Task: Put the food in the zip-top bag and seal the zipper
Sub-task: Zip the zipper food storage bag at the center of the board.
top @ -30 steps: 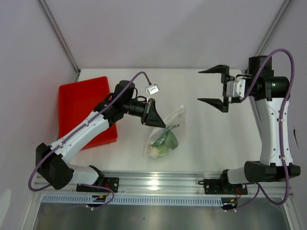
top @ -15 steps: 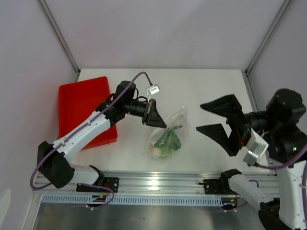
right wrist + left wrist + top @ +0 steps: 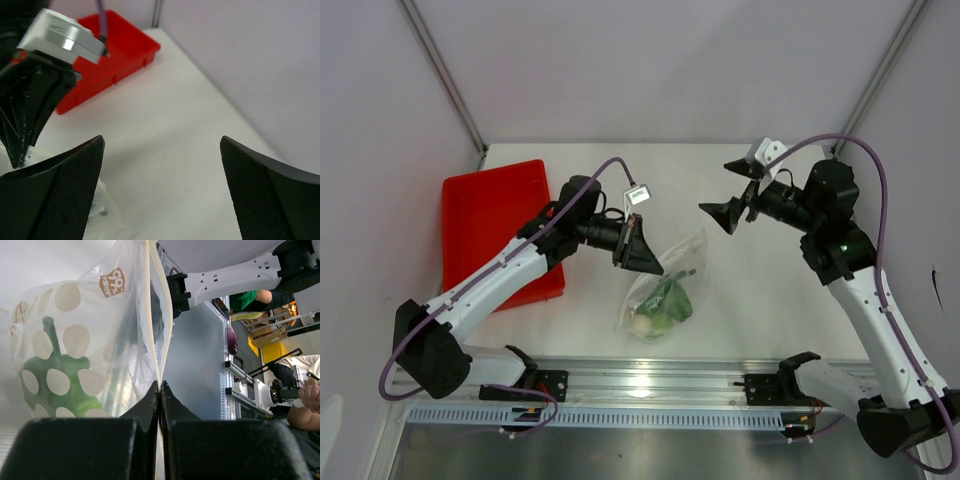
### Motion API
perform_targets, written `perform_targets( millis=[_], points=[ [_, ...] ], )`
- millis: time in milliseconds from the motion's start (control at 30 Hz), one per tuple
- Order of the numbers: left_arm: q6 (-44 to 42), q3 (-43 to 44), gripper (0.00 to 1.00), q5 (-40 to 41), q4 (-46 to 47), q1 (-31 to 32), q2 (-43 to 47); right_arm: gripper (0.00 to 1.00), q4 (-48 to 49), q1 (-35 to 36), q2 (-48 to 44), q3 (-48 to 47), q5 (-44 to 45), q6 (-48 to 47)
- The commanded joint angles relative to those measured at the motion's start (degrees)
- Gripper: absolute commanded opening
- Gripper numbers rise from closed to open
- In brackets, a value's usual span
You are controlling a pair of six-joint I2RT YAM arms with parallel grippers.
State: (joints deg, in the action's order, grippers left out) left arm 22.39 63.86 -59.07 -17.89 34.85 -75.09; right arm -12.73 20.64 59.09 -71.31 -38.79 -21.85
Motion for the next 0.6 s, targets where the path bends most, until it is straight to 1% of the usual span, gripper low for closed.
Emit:
perform_targets(
  millis=[0, 33, 67, 133, 167, 200, 233, 267, 333, 400, 433, 500, 533, 567],
  points=[
    [-2.8, 1.5, 0.01, -1.2, -1.8, -0.4, 1.6, 0.99, -8.1, -4.3, 1.0, -3.6, 6.4, 19.0],
    [-3.1, 1.7, 0.01, -1.2, -2.2, -0.4, 1.5, 0.99, -8.8, -8.1, 1.6, -3.7, 3.7, 21.4],
    [-3.3, 1.8, 0.01, -1.3, -2.7, -0.4, 1.4, 0.99, -9.0, -9.9, 2.3, -3.7, 2.3, 27.6],
    [-3.9, 1.9, 0.01, -1.6, -3.4, -0.4, 1.3, 0.99, -9.9, -13.3, 3.9, -3.2, 1.2, 36.6],
    [-4.0, 2.0, 0.01, -1.8, -3.5, -0.5, 1.2, 0.99, -10.8, -14.6, 4.3, -2.3, -2.7, 40.2],
    [-4.1, 2.0, 0.01, -1.8, -3.6, -0.5, 1.2, 0.99, -7.0, -15.3, 4.4, -0.8, -8.2, 39.7],
    [-4.3, 2.0, 0.01, -2.4, -3.5, -0.5, 1.2, 0.99, -5.1, -15.7, 4.0, 2.5, -10.2, 41.8],
    [-4.5, 2.2, 0.01, -2.5, -3.7, -0.5, 1.1, 0.99, -0.4, -15.9, 1.8, 4.5, -9.6, 42.4],
    [-4.8, 2.8, 0.01, -2.4, -4.3, -0.5, 0.8, 0.99, 5.0, -15.9, -1.8, 9.1, -8.2, 43.6],
    [-5.4, 3.1, 0.01, -3.5, -4.6, -0.6, 0.7, 0.99, 11.9, -16.2, -4.8, 14.6, -11.7, 46.3],
    [-5.6, 3.4, 0.00, -4.3, -4.7, -0.7, 0.4, 0.99, 14.8, -16.1, -6.0, 15.8, -13.7, 47.7],
    [-6.6, 4.3, 0.01, -7.2, -4.8, -0.9, -0.1, 0.99, 19.1, -14.7, -6.5, 19.0, -20.0, 50.6],
    [-7.0, 5.0, 0.01, -8.2, -5.4, -0.9, -0.8, 0.97, 19.1, -13.7, -6.5, 19.7, -21.4, 50.5],
    [-8.1, 5.2, 0.01, -9.4, -5.8, -0.9, -1.3, 0.92, 18.9, -11.2, -6.6, 20.1, -23.7, 50.1]
  ],
)
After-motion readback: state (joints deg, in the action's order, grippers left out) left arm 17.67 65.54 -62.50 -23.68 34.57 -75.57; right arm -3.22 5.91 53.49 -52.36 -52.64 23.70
